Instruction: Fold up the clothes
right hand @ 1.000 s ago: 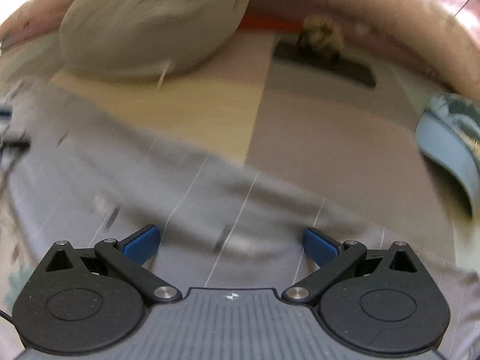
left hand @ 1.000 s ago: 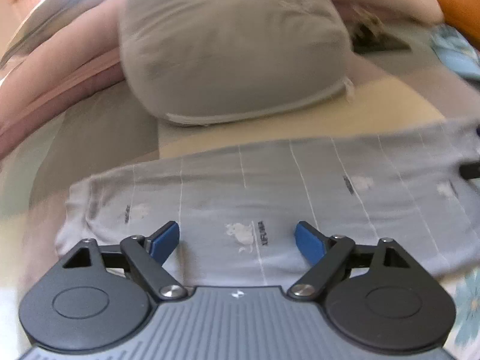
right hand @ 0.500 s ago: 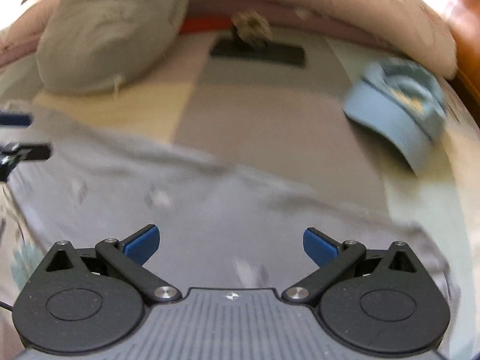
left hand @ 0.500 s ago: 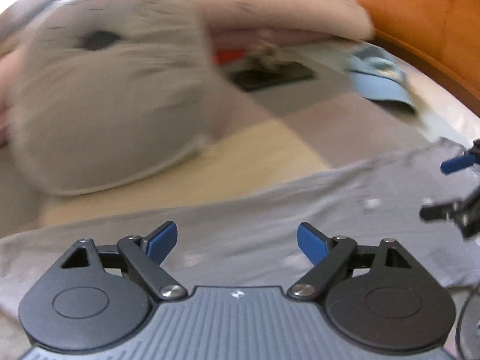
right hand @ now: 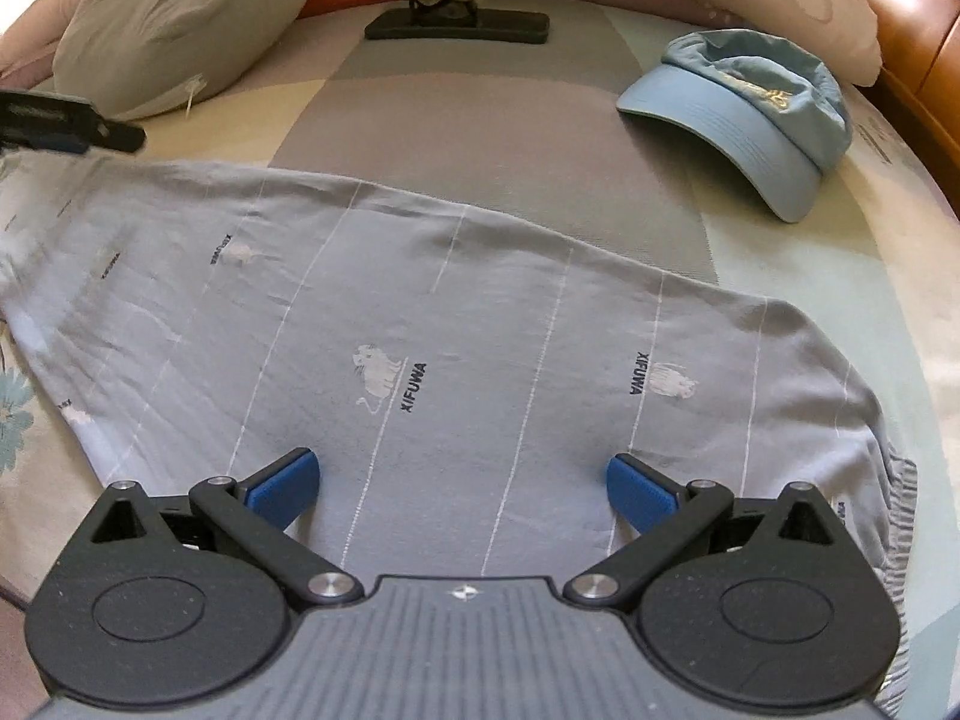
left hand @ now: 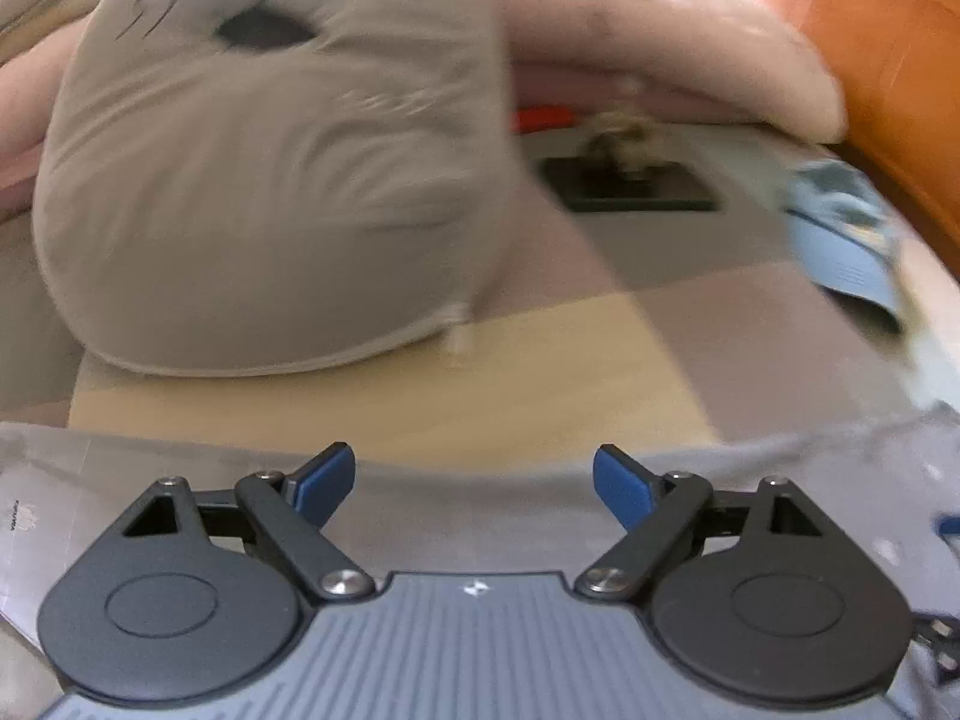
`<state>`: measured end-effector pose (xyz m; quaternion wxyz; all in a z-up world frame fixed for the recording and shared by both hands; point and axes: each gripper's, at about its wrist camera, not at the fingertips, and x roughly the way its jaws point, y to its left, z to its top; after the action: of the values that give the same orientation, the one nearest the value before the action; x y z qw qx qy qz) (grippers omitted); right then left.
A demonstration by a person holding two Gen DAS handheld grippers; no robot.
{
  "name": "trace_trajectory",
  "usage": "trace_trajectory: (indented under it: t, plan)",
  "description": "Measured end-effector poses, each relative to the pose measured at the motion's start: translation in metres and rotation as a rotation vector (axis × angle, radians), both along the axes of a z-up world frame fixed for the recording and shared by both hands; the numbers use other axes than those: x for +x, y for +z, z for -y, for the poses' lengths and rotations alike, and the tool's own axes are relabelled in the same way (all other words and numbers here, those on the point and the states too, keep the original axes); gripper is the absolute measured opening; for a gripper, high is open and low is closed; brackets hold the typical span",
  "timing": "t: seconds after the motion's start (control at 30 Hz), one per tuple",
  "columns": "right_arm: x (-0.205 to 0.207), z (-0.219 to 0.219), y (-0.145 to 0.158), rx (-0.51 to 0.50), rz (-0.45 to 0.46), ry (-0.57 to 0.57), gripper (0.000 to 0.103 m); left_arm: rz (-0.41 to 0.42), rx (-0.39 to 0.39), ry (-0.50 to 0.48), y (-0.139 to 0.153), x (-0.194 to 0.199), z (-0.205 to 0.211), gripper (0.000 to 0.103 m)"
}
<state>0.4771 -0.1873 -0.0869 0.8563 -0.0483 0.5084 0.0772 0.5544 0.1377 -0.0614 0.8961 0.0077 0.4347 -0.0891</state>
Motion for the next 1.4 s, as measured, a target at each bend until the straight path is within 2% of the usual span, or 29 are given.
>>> trace_trajectory:
  t: [0.1,0.2,0.33,0.43,0.57,0.7,0.87,0.9,1.07,1.27,1.33,1.4]
  plan:
    - [0.005,-0.001,-0.001,-0.007,-0.006,0.019,0.103,0.002,0.041,-0.103,-0.005,-0.027,0.029,0.087]
    - [0.004,0.000,-0.001,-0.010,-0.004,0.029,0.103,-0.013,0.097,-0.186,-0.023,-0.055,0.054,0.087]
    - [-0.009,0.002,0.002,-0.016,-0.033,0.050,0.103,-0.060,0.088,-0.150,-0.040,-0.081,0.055,0.088]
    - [-0.037,0.005,0.002,-0.017,-0.058,0.050,0.103,-0.085,0.090,-0.129,-0.031,-0.093,0.051,0.087]
    - [-0.058,0.015,0.011,0.016,-0.099,0.049,0.103,-0.060,0.109,-0.152,-0.018,-0.096,0.055,0.087]
    - [-0.056,0.034,0.025,0.036,-0.019,-0.043,0.103,-0.040,0.098,-0.187,-0.020,-0.090,0.073,0.087]
    - [-0.044,0.058,0.001,0.032,-0.058,-0.153,0.103,-0.050,0.063,-0.174,-0.038,-0.082,0.089,0.088]
    - [-0.047,0.056,0.000,0.021,-0.032,-0.141,0.103,-0.048,0.066,-0.167,-0.039,-0.082,0.090,0.089]
    - [-0.047,0.054,-0.002,0.016,-0.030,-0.139,0.103,-0.073,0.086,-0.137,-0.038,-0.082,0.082,0.090]
    - [-0.049,0.059,-0.002,0.029,-0.018,-0.137,0.103,-0.125,0.108,-0.029,-0.029,-0.084,0.060,0.088]
    - [-0.049,0.057,-0.003,0.027,-0.011,-0.138,0.103,-0.108,0.095,-0.045,-0.020,-0.081,0.067,0.088]
    - [-0.051,0.057,-0.004,0.027,0.005,-0.138,0.103,-0.082,0.074,-0.117,-0.014,-0.075,0.090,0.089]
